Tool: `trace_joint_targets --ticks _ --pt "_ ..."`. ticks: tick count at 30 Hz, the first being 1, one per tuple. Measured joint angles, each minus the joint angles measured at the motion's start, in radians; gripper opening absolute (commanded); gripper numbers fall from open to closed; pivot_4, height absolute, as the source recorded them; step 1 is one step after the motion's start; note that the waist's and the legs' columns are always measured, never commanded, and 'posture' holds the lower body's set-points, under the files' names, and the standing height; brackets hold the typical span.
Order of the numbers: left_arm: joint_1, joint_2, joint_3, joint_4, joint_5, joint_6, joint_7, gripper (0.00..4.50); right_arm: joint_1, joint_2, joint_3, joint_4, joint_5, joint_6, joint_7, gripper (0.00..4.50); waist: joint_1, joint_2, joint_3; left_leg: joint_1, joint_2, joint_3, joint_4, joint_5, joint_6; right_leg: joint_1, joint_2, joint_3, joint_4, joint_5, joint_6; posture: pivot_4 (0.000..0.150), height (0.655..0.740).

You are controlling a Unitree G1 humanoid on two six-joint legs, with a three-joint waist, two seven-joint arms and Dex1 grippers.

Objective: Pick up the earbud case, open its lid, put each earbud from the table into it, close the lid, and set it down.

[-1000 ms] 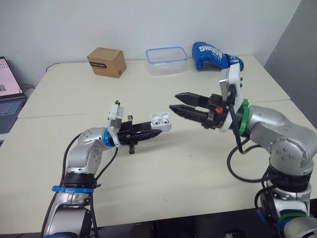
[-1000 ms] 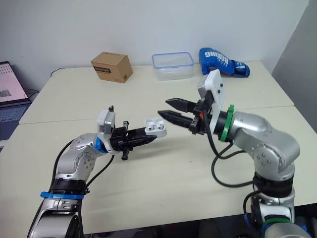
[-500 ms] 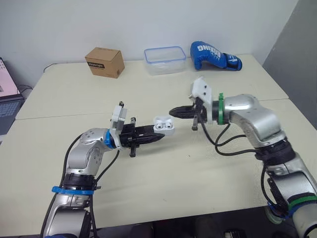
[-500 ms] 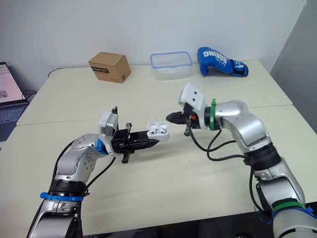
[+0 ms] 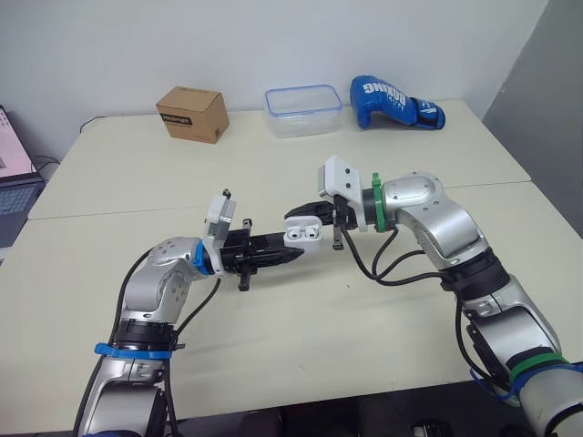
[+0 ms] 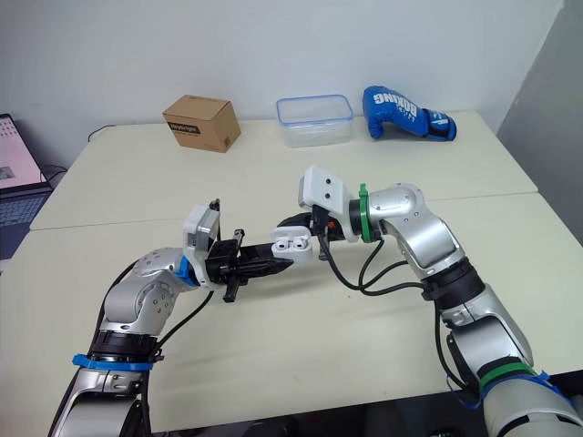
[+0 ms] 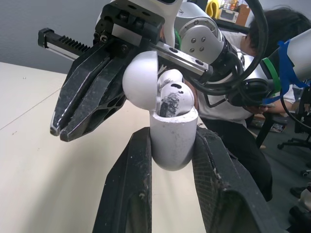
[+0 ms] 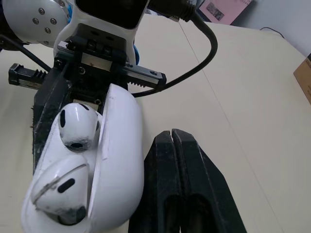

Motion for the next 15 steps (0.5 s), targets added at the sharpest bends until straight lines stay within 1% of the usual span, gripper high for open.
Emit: trace_joint_targets --ticks 8,15 --pt "0.005 0.011 0.000 0.000 0.000 0.011 0.012 0.81 0.007 -0.012 -0.016 -0.079 0.001 -0.003 0.016 0.03 0.000 0.000 0.000 0.000 0.000 0.000 0.000 0.000 0.000 0.000 0.000 0.000 0.000 0.000 0.000 0.150 0.7307" --pt "0.007 0.012 0.001 0.000 -0.003 0.037 0.026 0.81 0.029 -0.031 -0.031 -0.107 -0.002 -0.019 0.016 0.03 0.000 0.000 0.000 0.000 0.000 0.000 0.000 0.000 0.000 0.000 0.000 0.000 0.000 0.000 0.000 0.150 0.7307"
